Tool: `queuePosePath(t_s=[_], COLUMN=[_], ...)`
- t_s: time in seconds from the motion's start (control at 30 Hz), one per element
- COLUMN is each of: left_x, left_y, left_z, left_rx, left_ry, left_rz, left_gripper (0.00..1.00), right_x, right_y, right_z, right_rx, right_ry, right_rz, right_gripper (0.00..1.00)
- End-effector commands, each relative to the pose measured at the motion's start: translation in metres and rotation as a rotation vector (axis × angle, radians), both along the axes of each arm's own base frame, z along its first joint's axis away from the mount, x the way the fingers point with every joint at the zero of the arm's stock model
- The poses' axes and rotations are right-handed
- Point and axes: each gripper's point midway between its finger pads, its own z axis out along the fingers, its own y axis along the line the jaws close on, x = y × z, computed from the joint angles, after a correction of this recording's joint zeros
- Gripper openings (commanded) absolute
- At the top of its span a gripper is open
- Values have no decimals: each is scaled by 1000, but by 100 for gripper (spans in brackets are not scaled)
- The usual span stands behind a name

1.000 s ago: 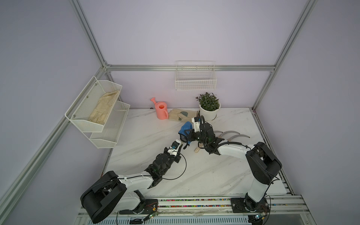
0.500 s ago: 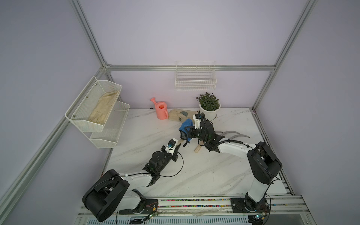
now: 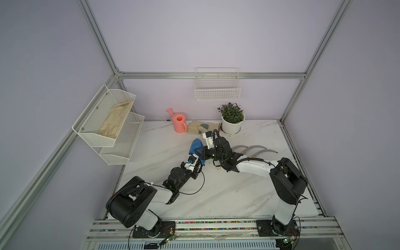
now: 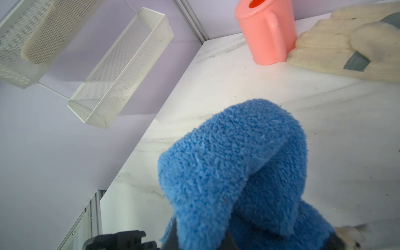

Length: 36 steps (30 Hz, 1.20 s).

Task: Wipe small sickles with rags
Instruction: Wipe the small sickle.

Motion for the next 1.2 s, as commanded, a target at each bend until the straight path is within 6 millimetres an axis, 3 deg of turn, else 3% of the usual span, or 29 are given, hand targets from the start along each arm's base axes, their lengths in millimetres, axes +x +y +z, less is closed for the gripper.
queuePosePath(t_s=[0.0,0.17,0.33,0.47,0.57,0.67,0.93,1.17], left_x=[7,5,3,3,4,5,5,7], left_y=[1,2,5,5,6,6,6,6], left_z=[36,42,46,47,46,47,46,45], left_rx=[-53,-58,-69,-70,-69,-68,-68,-67], left_ry=[-124,-132,-139,-138,-137,-137,-132,-129], left_rz=[16,14,25,24,30,35,37,42], left_gripper=[0,0,0,0,0,0,0,0], right_x=[-10,9,38,52,56,49,5,-22], right_y=[7,-10,-52,-71,-74,-63,-1,9], right_z=[7,-36,-84,-105,-98,-81,-34,-6], right_rx=[43,-37,-74,-101,-107,-69,-2,93], right_ry=[6,57,138,167,149,130,55,25], right_rz=[50,-48,-146,-202,-216,-175,15,129], right_gripper=[0,0,0,0,0,0,0,0])
